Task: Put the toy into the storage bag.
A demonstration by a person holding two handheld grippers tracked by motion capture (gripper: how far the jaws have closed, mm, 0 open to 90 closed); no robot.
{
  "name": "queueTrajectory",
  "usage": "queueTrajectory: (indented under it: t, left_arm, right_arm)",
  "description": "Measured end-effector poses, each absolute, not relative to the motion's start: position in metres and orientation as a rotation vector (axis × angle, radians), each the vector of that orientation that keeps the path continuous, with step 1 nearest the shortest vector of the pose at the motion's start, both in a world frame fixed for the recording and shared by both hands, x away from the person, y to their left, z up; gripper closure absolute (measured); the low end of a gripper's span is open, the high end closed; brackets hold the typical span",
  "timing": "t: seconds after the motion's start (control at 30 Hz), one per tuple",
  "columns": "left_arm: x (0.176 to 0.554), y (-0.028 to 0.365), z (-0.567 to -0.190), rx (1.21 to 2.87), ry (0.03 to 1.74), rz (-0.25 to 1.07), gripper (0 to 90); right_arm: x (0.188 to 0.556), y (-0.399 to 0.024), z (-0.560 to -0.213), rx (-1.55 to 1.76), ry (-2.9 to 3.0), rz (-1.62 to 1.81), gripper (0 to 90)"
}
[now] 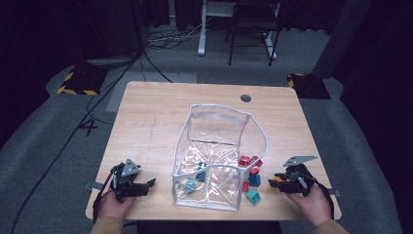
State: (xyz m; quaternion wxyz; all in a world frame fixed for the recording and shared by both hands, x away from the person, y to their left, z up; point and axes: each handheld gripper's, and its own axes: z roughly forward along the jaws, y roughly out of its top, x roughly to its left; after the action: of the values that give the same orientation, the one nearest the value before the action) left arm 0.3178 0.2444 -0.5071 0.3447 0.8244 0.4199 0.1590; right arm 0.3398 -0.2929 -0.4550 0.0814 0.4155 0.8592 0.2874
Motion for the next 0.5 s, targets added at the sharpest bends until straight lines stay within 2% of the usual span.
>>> queueTrajectory:
  t: [0.5]
  left_arm:
    - [0.318, 0.244, -0.507, 2.141, 1.09, 0.413, 21.8]
  right_arm:
    - [0.341, -0.293, -0.413, 1.206, 2.51, 0.993, 58.8]
